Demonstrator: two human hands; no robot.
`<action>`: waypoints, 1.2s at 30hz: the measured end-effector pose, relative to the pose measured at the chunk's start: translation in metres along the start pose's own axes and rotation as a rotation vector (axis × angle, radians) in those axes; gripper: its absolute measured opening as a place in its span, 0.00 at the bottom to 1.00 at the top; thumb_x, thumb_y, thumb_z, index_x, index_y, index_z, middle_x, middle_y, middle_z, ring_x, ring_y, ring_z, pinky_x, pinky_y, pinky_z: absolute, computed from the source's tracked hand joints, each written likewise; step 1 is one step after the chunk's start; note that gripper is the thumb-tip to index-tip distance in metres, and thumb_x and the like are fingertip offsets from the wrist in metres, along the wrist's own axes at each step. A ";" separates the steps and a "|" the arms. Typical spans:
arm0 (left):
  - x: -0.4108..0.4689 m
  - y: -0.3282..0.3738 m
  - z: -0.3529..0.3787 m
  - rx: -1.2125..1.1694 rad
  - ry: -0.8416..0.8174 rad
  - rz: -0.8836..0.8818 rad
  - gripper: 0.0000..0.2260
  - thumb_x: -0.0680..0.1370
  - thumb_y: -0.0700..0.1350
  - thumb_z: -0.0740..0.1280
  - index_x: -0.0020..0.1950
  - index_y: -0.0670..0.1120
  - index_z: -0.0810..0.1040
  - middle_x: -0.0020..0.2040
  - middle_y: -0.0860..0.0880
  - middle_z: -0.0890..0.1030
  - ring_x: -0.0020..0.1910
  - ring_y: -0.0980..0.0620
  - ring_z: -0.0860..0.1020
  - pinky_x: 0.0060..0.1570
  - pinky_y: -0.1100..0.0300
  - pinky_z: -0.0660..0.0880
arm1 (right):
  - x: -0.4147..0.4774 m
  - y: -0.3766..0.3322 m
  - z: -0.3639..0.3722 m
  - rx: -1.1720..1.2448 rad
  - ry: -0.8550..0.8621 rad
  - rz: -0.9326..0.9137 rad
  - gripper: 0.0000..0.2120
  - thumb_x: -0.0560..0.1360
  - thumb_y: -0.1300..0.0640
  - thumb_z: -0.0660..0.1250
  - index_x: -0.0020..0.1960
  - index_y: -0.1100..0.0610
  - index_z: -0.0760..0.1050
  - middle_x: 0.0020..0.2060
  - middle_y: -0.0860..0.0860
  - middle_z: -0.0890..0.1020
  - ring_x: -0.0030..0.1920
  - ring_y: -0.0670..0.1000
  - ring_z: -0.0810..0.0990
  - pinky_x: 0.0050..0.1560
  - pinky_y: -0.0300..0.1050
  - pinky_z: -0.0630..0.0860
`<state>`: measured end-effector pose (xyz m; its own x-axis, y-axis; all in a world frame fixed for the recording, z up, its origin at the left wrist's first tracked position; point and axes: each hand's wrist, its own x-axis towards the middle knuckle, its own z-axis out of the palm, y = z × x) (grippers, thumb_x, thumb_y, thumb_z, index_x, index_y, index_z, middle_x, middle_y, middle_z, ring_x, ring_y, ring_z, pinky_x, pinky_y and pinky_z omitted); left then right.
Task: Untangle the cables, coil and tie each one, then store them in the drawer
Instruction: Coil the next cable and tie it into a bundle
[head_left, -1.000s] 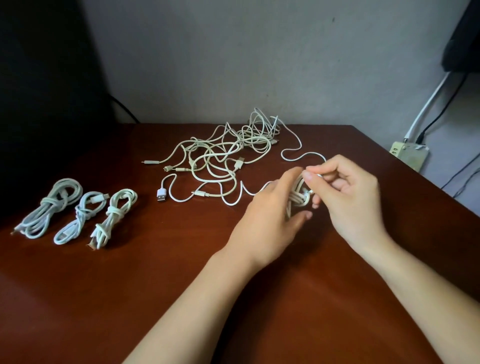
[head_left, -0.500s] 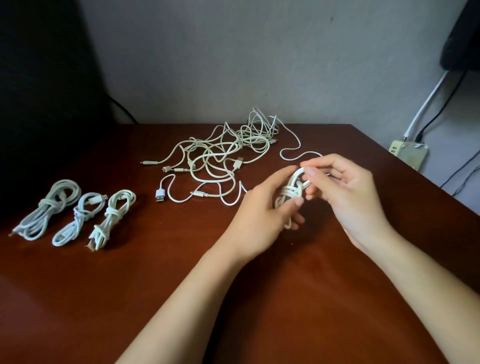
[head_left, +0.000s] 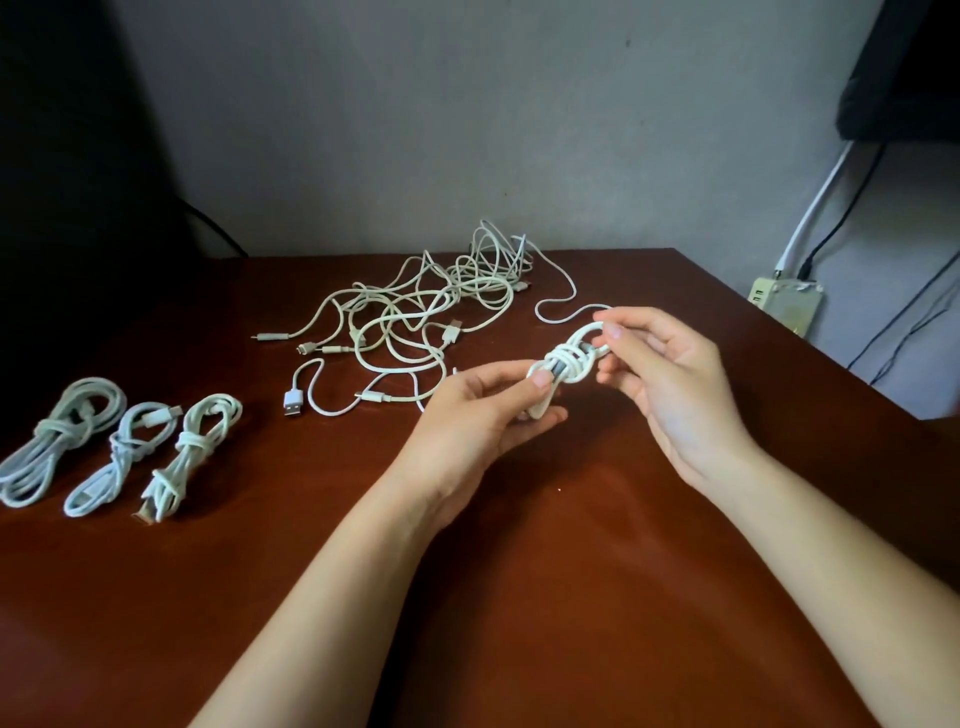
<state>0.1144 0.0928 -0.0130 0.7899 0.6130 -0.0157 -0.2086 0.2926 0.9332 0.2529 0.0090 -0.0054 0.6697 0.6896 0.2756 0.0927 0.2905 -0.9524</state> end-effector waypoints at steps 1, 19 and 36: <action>0.000 0.000 0.000 -0.008 0.015 0.010 0.07 0.77 0.36 0.66 0.53 0.38 0.80 0.49 0.41 0.80 0.49 0.46 0.80 0.46 0.64 0.80 | 0.000 0.001 0.000 0.001 -0.010 0.011 0.06 0.77 0.66 0.64 0.50 0.57 0.78 0.38 0.51 0.81 0.35 0.45 0.78 0.41 0.37 0.76; -0.023 0.009 -0.003 0.234 0.198 0.089 0.11 0.77 0.32 0.66 0.58 0.40 0.77 0.47 0.44 0.81 0.50 0.47 0.79 0.54 0.58 0.77 | -0.007 -0.002 0.023 -0.330 -0.133 -0.021 0.18 0.73 0.65 0.70 0.60 0.51 0.74 0.55 0.53 0.80 0.51 0.52 0.82 0.56 0.49 0.79; -0.144 0.047 -0.114 1.020 0.544 0.236 0.13 0.72 0.41 0.74 0.54 0.49 0.76 0.42 0.59 0.76 0.40 0.61 0.77 0.37 0.77 0.70 | -0.056 0.014 0.179 -0.642 -0.560 -0.033 0.19 0.76 0.63 0.64 0.65 0.53 0.71 0.55 0.50 0.78 0.57 0.50 0.77 0.62 0.46 0.72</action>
<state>-0.0750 0.1020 -0.0080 0.3920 0.8780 0.2746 0.4359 -0.4401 0.7851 0.0848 0.0929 -0.0113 0.2117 0.9629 0.1675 0.6190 0.0005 -0.7854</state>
